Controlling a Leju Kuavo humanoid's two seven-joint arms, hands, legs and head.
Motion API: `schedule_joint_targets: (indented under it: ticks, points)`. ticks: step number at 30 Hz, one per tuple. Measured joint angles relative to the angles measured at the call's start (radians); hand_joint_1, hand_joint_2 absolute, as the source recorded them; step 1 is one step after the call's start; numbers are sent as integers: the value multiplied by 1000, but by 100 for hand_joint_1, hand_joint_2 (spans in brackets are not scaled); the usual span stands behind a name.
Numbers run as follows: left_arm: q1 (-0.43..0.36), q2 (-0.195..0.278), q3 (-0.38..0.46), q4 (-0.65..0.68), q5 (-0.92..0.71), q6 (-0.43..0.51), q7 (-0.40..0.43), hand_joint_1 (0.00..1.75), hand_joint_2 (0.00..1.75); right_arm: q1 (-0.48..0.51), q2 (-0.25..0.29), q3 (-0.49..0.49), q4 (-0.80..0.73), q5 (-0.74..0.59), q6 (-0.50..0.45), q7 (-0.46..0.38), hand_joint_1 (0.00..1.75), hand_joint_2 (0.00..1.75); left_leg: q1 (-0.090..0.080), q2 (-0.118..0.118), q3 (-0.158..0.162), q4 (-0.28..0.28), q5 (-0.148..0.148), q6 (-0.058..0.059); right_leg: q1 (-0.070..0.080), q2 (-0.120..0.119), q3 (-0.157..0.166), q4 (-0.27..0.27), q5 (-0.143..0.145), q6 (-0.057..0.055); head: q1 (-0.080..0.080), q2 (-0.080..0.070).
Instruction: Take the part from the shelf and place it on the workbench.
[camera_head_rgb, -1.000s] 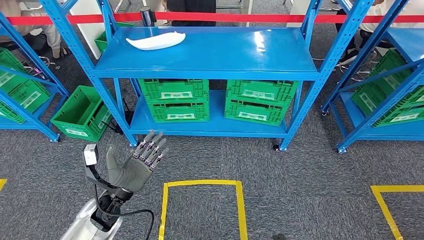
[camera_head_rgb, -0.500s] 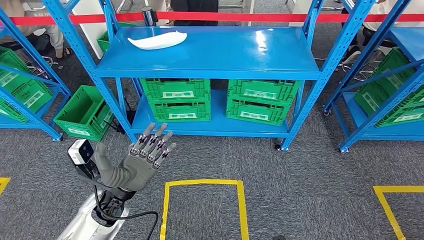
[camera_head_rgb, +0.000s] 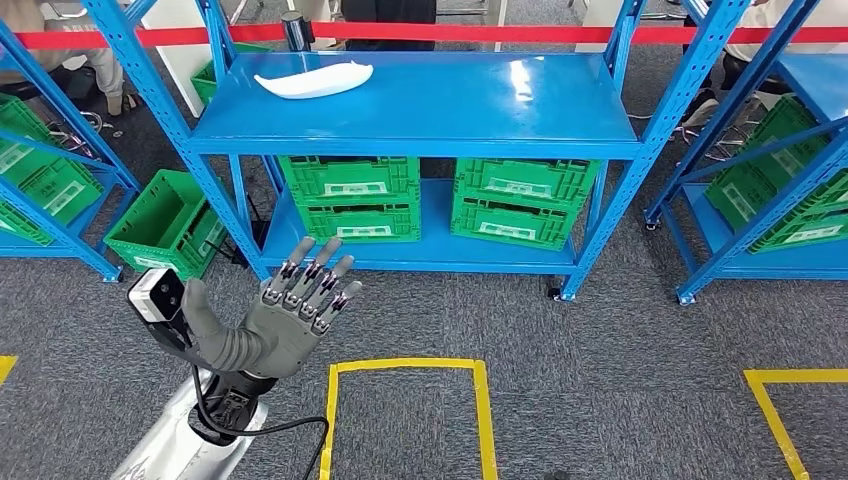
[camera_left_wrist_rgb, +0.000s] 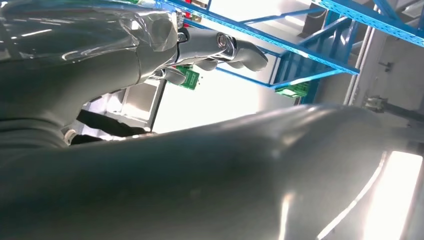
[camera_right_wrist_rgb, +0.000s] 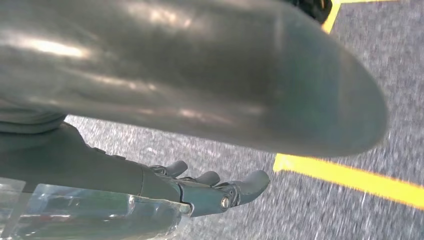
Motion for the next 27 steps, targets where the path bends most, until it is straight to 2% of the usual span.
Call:
schedule_joint_targets:
  ticks: [2, 3, 5, 6, 7, 8, 10, 11, 12, 13, 15, 16, 17, 18, 19, 21, 22, 23, 24, 26, 27]
  points:
    - [-2, 0, -3, -2, 2, 0, -1, 0, 0, 0, 0, 1, 0, 2, 2, 0, 0, 0, 3, -1, 21, -12, 4, 10, 0, -2, -11, 31, -10, 5, 3, 0]
    - [-2, 0, -4, -2, 3, 0, -1, 0, 0, -1, 0, 1, 0, 2, 2, 1, 0, 0, 5, -1, 31, -14, 6, 13, 0, -2, -29, 68, -30, -1, 4, 0]
    - [-1, -1, -7, -2, 4, 0, -2, 0, 0, -2, -3, 1, 0, 3, 2, 1, 0, 0, 3, -2, 36, -15, 4, 15, 0, -2, -95, 189, -79, -13, 7, 0]
    - [1, -1, -9, -2, 4, 0, -2, 0, 0, 0, -4, 1, 0, 2, 3, 1, 0, 0, 1, -3, 38, -14, 1, 15, 0, -2, -129, 241, -95, -14, 7, 0]
    - [2, 0, -11, -2, 4, 0, -2, 0, 0, 3, -6, 1, 1, 2, 3, 2, 0, 0, 0, -5, 41, -14, -2, 15, 0, -2, -150, 265, -98, -9, 7, 0]
    - [3, 0, -13, -1, 5, 0, -2, 0, 0, 5, -7, 1, 1, 2, 4, 2, 0, 0, 0, -7, 46, -13, -7, 13, 0, -2, -151, 247, -82, 0, 7, 0]
    - [4, 0, -16, -1, 6, 0, -3, 0, 0, 7, -10, 1, 2, 2, 5, 2, 0, 0, 2, -8, 63, -12, -21, 5, -1, -3, -104, 117, -14, 20, 7, 0]
    - [4, 0, -17, -1, 7, 0, -4, 0, 0, 7, -10, 2, 2, 2, 5, 2, 0, 0, 2, -7, 71, -10, -29, 0, -1, -5, -80, 54, 9, 22, 7, 0]
    - [4, 0, -18, -1, 7, 0, -4, 0, 0, 6, -10, 2, 2, 2, 5, 2, 0, 0, 1, -7, 75, -9, -37, -6, 2, -6, -61, 13, 21, 17, 7, 0]
    - [4, 0, -18, -1, 7, 0, -4, 0, 0, 6, -10, 2, 2, 2, 5, 2, 0, 0, 0, -6, 78, -7, -44, -12, 4, -7, -53, -6, 24, 5, 6, 0]
    - [3, 1, -20, -1, 7, -1, -4, 0, 0, 7, -10, 3, 2, 2, 6, 3, 0, 0, 0, -5, 79, 0, -50, -22, 6, -5, -43, -5, 19, -17, 3, 0]
    - [3, 1, -21, -1, 7, -1, -4, 0, 0, 8, -10, 3, 2, 2, 6, 3, 0, 0, 2, -4, 73, 16, -50, -26, 3, -3, -39, -7, 18, -23, 3, 0]
    - [2, 1, -22, -1, 8, -1, -5, 0, 0, 9, -10, 3, 2, 2, 6, 3, 0, 0, 4, -4, 56, 46, -50, -31, 1, -2, -32, -8, 15, -28, 2, 0]
    - [2, 1, -22, -2, 8, -2, -6, 0, 0, 8, -9, 4, 2, 2, 6, 3, 0, 0, 7, -4, 25, 97, -56, -37, -1, 0, -24, -8, 10, -33, 1, 0]
    - [1, 2, -23, -2, 8, -2, -6, 0, 0, 8, -9, 4, 2, 2, 6, 3, 0, 0, 9, -4, -17, 162, -69, -44, -1, 0, -17, -9, 3, -38, 1, 0]
    - [2, 3, -25, -2, 8, -2, -7, 0, 0, 8, -10, 5, 2, 2, 6, 3, 0, 0, 14, -4, -108, 282, -118, -53, 0, 3, -3, -9, -11, -44, 1, 0]
    - [3, 4, -27, -2, 8, -2, -7, 0, 0, 9, -10, 5, 2, 2, 6, 3, 0, 0, 15, -4, -140, 308, -132, -54, 2, 5, 6, -9, -19, -44, 1, 0]
    - [3, 5, -28, -2, 8, -2, -7, 0, 0, 10, -10, 6, 2, 2, 6, 3, 0, 0, 15, -4, -155, 302, -126, -52, 4, 7, 17, -10, -27, -44, 1, 0]
    - [3, 6, -29, -2, 8, -2, -7, 0, 0, 11, -10, 6, 2, 2, 6, 3, 0, 0, 14, -4, -152, 261, -97, -45, 6, 8, 31, -10, -36, -44, 1, 0]
    - [3, 9, -29, -2, 8, -2, -7, 0, 0, 10, -6, 6, 1, 2, 7, 3, 0, 0, 1, -7, -118, 128, 3, -16, 13, 11, 56, -12, -54, -42, 1, 0]
    - [3, 9, -29, -2, 8, -2, -7, 0, 0, 9, -3, 7, 1, 2, 7, 3, 0, 0, -8, -14, -100, 75, 39, 0, 16, 12, 65, -15, -63, -40, 2, 0]
